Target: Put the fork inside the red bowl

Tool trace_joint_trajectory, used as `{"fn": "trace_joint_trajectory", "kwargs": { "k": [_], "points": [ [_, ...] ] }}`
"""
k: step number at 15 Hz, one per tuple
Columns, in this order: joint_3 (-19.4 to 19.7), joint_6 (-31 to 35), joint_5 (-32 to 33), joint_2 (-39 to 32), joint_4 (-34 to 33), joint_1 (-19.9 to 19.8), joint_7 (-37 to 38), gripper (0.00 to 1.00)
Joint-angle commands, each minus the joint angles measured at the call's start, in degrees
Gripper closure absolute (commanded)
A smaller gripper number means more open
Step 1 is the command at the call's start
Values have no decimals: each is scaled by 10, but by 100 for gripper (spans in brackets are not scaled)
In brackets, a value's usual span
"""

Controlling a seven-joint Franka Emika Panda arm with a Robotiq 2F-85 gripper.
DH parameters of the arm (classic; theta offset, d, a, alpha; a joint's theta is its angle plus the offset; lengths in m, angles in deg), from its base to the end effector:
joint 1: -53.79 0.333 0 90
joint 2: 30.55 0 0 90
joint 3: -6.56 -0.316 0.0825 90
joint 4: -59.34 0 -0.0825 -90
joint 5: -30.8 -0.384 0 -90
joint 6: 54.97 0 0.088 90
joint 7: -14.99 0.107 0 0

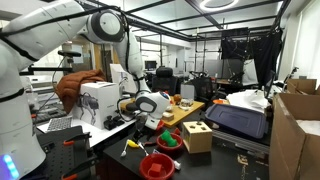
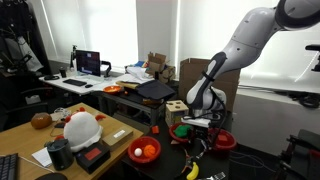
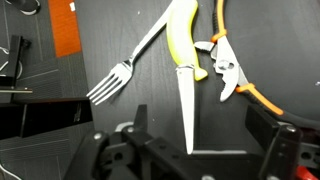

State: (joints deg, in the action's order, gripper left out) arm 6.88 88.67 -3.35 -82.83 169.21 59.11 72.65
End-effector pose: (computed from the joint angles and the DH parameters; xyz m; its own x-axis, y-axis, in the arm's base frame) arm 0.5433 0.0430 -0.0089 0.0694 -0.9401 -0.3338 -0.9661 -0.1467 0.2124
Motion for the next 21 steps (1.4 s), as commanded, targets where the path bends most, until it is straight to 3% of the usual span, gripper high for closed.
{"fn": "trace_joint_trajectory", "kwargs": {
  "k": [1, 15, 16, 17, 21],
  "points": [
    [-3, 36, -3, 6, 7, 6, 26, 0],
    [-17, 49, -24, -17, 34, -19, 38, 0],
    [-17, 51, -23, -18, 33, -18, 37, 25],
    [-16, 57, -22, -18, 33, -16, 39, 26],
    [-17, 66, -18, -15, 35, -16, 36, 56]
  ]
}}
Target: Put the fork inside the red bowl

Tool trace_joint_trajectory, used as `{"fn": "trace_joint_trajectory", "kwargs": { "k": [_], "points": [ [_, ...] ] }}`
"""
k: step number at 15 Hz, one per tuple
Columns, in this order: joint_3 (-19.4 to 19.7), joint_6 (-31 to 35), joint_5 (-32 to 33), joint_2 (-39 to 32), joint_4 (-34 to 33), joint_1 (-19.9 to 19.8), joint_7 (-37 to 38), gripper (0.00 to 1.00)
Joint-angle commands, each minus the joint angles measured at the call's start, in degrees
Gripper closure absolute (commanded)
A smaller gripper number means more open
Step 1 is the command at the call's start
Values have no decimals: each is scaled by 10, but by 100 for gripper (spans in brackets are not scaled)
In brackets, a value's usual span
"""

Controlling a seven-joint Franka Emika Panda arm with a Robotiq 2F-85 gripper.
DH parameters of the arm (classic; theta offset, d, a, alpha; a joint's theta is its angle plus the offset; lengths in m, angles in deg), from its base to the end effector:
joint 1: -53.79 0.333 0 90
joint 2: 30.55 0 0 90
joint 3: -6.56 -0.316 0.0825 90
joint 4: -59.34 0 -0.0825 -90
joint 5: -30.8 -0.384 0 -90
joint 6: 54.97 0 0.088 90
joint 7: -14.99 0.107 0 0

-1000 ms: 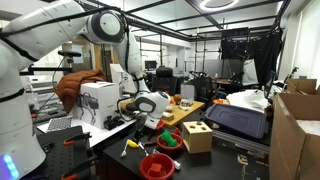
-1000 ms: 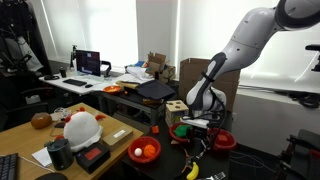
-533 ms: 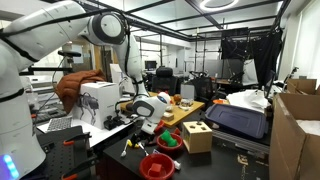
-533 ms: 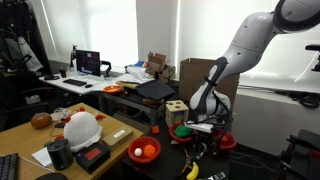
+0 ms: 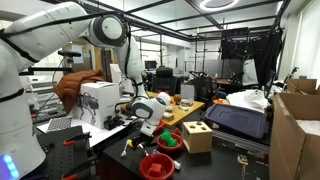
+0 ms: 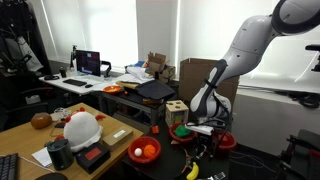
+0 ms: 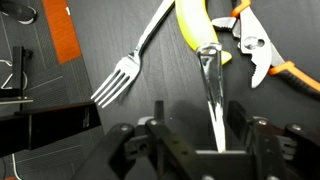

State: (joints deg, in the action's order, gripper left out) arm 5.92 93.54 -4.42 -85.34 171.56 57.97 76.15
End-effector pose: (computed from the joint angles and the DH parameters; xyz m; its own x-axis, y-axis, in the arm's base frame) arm 0.5175 0.0335 -0.0381 -0.0325 -0.9558 -0.2922 -0.9682 -0.0424 0.2465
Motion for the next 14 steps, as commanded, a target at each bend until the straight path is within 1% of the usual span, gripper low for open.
{"fn": "trace_joint_trajectory", "kwargs": {
  "k": [1, 3, 5, 6, 7, 9, 10, 14],
  "points": [
    [-7, 20, -6, 11, 12, -5, 0, 65],
    [-6, 23, -5, 12, 12, -5, -1, 78],
    [-6, 27, -4, 15, 13, -5, -3, 93],
    [-7, 29, -2, 18, 14, -5, -5, 99],
    [-7, 31, 0, 22, 15, -3, -7, 100],
    [-8, 33, 8, 32, 15, 3, -13, 97],
    [-9, 33, 13, 38, 15, 6, -15, 97],
    [-24, 35, 40, 76, 21, 15, -54, 97]
  ]
}}
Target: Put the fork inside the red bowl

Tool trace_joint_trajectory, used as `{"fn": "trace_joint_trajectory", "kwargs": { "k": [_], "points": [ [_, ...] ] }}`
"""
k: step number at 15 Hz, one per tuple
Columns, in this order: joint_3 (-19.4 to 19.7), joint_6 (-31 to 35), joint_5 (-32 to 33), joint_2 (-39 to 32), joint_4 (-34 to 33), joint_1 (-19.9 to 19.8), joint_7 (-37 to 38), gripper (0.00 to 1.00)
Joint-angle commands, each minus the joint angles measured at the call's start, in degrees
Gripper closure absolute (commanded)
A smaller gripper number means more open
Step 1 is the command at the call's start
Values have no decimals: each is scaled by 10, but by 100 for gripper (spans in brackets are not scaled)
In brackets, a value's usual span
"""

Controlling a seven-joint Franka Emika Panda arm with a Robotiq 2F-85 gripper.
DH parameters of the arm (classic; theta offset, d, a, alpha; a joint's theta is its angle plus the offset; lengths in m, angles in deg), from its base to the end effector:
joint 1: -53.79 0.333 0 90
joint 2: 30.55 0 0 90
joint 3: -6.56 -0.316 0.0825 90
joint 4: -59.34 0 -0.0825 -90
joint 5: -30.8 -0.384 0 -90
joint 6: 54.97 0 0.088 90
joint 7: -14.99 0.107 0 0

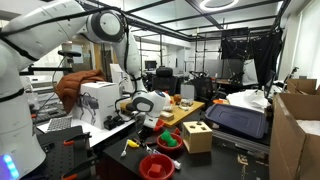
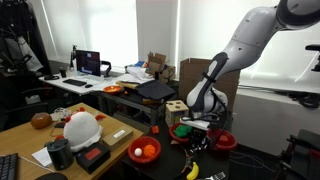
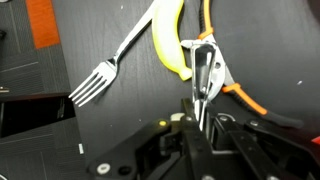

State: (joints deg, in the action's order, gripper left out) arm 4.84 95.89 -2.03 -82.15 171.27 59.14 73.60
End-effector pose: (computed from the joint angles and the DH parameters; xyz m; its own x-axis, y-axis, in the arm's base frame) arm 0.5427 0.0556 -0.0051 0.1018 -0.9520 -0.2887 -0.9792 -0.1471 0.1399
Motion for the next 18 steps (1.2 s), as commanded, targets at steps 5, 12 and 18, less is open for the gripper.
{"fn": "trace_joint_trajectory", "kwargs": {
  "k": [5, 12, 18],
  "points": [
    [-25, 2, 57, 109, 40, 22, -65, 97],
    [-26, -38, 162, 156, 17, 69, -129, 97],
    [-47, -105, 216, 150, -52, 85, -243, 97]
  ]
}}
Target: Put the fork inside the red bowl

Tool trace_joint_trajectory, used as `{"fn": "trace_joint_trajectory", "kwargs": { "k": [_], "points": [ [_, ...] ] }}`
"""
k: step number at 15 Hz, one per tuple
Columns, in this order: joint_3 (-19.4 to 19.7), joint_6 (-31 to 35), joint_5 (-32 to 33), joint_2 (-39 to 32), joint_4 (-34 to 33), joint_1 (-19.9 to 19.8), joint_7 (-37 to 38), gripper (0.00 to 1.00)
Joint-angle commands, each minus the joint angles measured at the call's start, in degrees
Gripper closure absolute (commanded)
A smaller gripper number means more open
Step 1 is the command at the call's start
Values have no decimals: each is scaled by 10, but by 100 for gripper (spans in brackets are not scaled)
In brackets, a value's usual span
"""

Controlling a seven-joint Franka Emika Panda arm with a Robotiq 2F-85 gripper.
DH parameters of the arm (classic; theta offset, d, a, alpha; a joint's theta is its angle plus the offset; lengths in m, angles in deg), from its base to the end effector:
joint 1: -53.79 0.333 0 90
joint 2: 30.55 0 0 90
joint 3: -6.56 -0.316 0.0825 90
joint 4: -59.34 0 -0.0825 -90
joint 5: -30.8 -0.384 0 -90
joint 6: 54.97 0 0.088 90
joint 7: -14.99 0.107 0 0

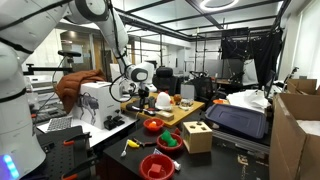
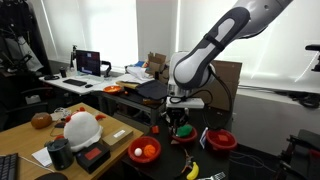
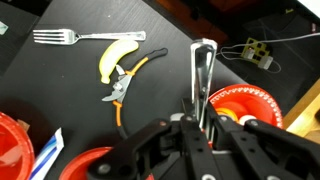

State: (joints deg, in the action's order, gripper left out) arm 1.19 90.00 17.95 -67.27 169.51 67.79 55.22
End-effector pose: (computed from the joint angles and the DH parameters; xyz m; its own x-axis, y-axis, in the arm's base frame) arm 0.5847 0.2017 0.1518 0.8371 -0.5249 -0.1541 -0.5418 -0.8345 -0.1005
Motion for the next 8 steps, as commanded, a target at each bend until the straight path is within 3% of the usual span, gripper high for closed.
{"fn": "trace_joint_trajectory", "kwargs": {
  "k": [1, 8],
  "points": [
    [-13, -59, 21, -8, -54, 0, -82, 97],
    [-10, -191, 61, -92, -217, 0, -230, 97]
  ]
}}
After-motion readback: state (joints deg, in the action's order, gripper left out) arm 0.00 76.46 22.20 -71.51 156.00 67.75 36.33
